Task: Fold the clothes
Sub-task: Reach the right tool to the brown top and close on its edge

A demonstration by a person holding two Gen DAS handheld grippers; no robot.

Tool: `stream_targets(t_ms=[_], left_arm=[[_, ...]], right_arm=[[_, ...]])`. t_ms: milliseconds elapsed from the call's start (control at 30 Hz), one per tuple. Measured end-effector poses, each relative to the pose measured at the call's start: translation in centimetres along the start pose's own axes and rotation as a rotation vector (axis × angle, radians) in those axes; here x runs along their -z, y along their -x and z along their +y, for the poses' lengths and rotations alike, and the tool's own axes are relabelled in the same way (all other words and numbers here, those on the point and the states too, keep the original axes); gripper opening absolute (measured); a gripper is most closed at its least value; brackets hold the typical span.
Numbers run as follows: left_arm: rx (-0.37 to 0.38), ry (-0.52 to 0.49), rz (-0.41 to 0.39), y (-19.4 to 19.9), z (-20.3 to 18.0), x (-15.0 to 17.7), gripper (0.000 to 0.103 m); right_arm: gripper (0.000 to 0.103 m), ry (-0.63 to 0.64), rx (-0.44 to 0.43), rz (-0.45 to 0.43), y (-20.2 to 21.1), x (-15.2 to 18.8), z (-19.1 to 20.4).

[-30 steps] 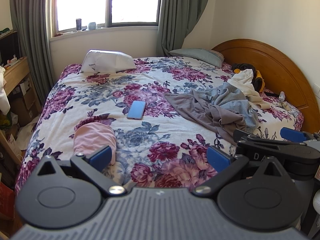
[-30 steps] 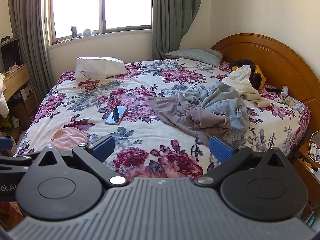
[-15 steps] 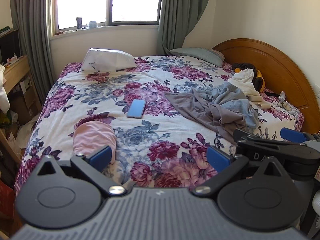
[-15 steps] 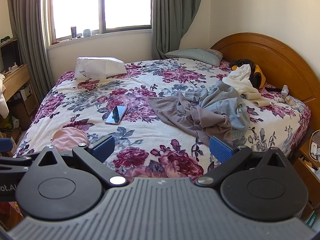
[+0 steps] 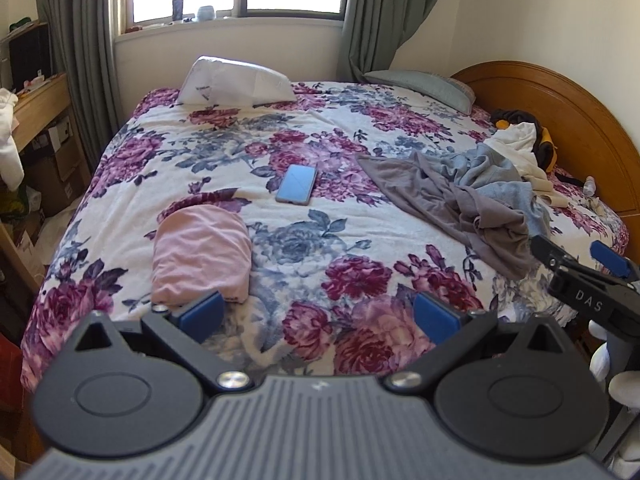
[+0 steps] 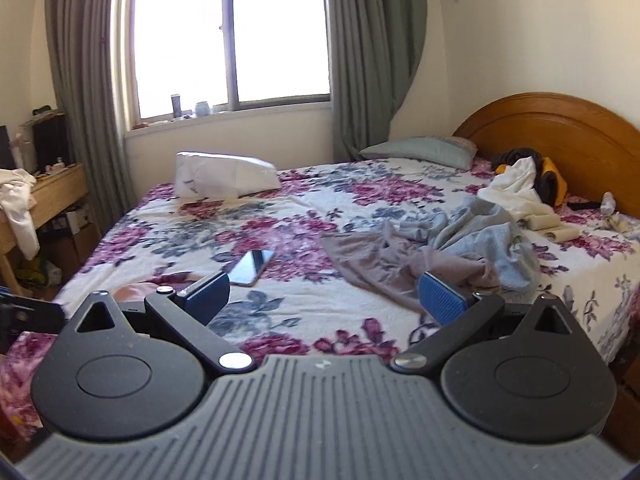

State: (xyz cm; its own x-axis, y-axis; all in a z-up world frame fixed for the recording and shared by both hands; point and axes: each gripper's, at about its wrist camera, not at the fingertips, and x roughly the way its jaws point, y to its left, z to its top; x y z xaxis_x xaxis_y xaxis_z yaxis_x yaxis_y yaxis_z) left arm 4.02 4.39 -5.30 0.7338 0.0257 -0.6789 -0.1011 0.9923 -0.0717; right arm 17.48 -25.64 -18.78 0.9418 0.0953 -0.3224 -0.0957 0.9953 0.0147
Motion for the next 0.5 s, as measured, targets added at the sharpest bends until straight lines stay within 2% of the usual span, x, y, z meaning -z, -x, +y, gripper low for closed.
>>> stream_targets(t_ms=[133,200,267,367,500], left_arm=[[-0.028,0.010,0.050,-2.0,0.6,0.0,0.103],[-0.039,0.006,0.070,-2.9,0.7,0.0,0.103],[-0.048,0.000,0.086,-3.6,0.6,0.2,0.103],[-0.057,-0.008,0.114,-4.9,0.5,0.3,0.103],[-0.063,-0.009,0.148,-6.5,0.5,0.2,0.103]], right_arm=[[0.101,0.056,0.166,-0.018,-5.6,3.3,-3.9],[0.092,0.083,0.205,-0.026,-8.3,5.2,-6.1],[0.080,0.138,0.205,-0.018,-10.9,7.3,-7.7],[0.070,0.236,0.203,0.021,-14.5,10.3,-9.5],[0.066,0.360,0.223,0.085,-18.4,13.3,-10.8]])
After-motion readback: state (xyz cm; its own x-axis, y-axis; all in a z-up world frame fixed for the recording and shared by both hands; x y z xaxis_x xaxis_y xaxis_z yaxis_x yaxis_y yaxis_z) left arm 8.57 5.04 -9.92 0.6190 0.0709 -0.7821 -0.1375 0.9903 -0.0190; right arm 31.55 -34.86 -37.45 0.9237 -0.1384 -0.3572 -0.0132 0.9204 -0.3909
